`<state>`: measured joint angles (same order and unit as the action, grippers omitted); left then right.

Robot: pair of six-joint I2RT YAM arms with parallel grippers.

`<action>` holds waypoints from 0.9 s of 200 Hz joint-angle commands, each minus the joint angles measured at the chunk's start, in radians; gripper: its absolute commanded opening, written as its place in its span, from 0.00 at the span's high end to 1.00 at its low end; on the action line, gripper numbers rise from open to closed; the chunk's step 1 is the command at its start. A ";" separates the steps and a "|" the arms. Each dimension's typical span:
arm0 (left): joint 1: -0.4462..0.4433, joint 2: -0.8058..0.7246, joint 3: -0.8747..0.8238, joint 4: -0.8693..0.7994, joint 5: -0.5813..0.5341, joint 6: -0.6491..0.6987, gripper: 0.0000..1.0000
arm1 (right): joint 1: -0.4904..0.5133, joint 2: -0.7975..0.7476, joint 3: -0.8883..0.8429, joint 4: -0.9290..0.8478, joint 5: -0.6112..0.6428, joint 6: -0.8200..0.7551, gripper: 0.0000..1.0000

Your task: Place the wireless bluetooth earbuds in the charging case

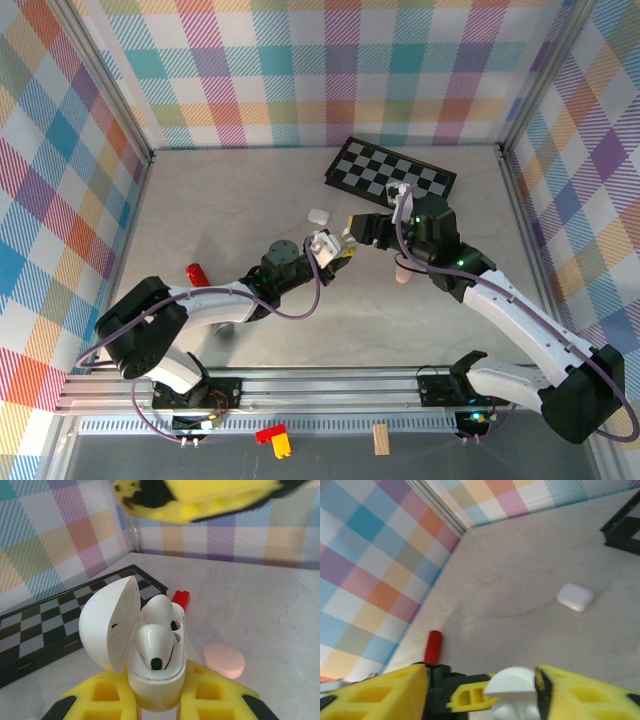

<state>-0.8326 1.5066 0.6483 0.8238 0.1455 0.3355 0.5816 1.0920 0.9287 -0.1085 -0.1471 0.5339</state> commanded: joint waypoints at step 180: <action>0.031 -0.074 0.025 -0.058 0.054 0.000 1.00 | -0.031 0.043 0.123 -0.399 -0.045 -0.302 0.27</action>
<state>-0.8223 1.4872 0.6498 0.7887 0.1753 0.3698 0.5526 1.2064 1.0893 -0.4942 -0.1589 0.2676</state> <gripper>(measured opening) 0.157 0.734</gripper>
